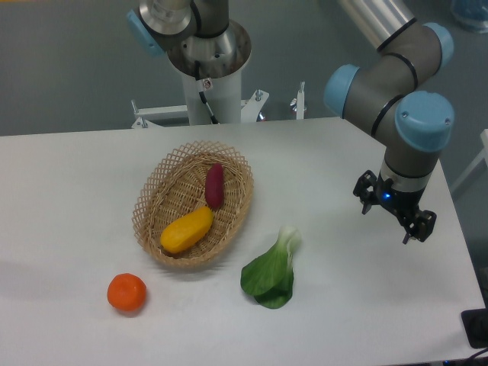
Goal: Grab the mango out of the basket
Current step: 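Move the open gripper over the basket toward the yellow mango, then lower the gripper onto the yellow mango and close on it, then lift the mango out of the basket, moving past the bok choy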
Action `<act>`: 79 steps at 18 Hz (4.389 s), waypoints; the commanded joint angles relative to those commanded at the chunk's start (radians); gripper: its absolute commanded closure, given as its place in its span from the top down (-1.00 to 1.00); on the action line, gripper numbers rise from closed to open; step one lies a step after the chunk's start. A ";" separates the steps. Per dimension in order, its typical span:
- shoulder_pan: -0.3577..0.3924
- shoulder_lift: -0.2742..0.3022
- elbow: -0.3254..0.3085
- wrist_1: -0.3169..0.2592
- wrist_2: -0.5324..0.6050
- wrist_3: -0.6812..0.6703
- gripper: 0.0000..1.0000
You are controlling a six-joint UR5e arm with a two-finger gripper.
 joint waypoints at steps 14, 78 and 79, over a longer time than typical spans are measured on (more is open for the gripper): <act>-0.003 0.032 -0.078 0.041 -0.161 -0.150 1.00; -0.517 0.110 -0.345 0.112 -0.100 -0.677 -0.27; -0.512 0.121 -0.344 0.112 -0.100 -0.675 -0.27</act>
